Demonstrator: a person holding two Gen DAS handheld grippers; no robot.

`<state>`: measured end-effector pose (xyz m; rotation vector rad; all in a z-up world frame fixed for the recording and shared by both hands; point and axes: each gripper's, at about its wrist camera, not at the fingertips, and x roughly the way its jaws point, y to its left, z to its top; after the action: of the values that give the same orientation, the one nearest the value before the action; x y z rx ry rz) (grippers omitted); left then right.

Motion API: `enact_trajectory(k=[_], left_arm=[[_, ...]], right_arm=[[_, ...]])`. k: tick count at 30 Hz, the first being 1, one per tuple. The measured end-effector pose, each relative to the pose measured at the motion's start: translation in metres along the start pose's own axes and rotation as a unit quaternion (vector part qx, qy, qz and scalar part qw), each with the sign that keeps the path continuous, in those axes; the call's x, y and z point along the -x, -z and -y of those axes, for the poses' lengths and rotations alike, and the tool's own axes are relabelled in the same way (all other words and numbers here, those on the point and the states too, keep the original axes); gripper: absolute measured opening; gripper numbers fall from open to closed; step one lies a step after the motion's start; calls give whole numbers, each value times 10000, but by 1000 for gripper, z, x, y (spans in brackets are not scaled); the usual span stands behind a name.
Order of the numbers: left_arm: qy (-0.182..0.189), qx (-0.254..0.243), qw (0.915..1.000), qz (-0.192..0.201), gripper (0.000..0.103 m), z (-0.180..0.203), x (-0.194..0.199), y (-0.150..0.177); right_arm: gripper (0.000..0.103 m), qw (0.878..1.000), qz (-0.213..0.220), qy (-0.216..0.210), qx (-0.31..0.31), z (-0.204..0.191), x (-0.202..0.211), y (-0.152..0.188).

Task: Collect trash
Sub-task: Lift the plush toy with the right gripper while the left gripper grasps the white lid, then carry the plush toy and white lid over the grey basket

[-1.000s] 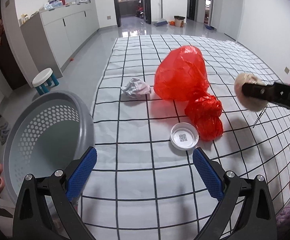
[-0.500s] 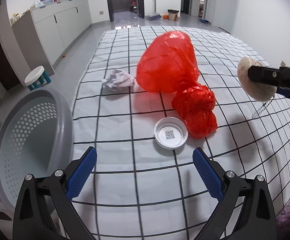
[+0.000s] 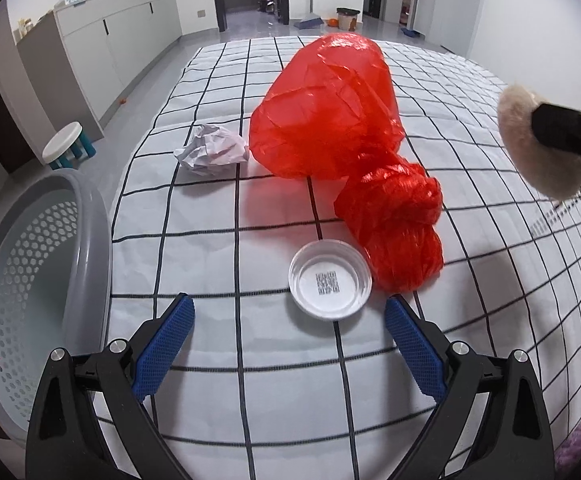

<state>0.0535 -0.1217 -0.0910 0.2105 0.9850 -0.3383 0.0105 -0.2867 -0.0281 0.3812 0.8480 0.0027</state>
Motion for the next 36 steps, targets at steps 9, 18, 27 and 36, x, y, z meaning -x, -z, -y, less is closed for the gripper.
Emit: enact_trajectory(k=[9, 18, 27, 36], left_arm=[[160, -61, 9998, 135, 45, 2, 4, -5], [31, -99, 9989, 450, 39, -7, 32, 3], [-164, 275, 9960, 837, 39, -42, 71, 7], [-690, 547, 9907, 1038, 39, -95, 100, 6]], right_arm=[[62, 10000, -12, 0, -11, -2, 1, 1], [62, 10000, 46, -62, -11, -9, 4, 0], [62, 9994, 136, -303, 107, -37, 7, -1], [62, 9955, 160, -857, 384, -102, 0, -1]])
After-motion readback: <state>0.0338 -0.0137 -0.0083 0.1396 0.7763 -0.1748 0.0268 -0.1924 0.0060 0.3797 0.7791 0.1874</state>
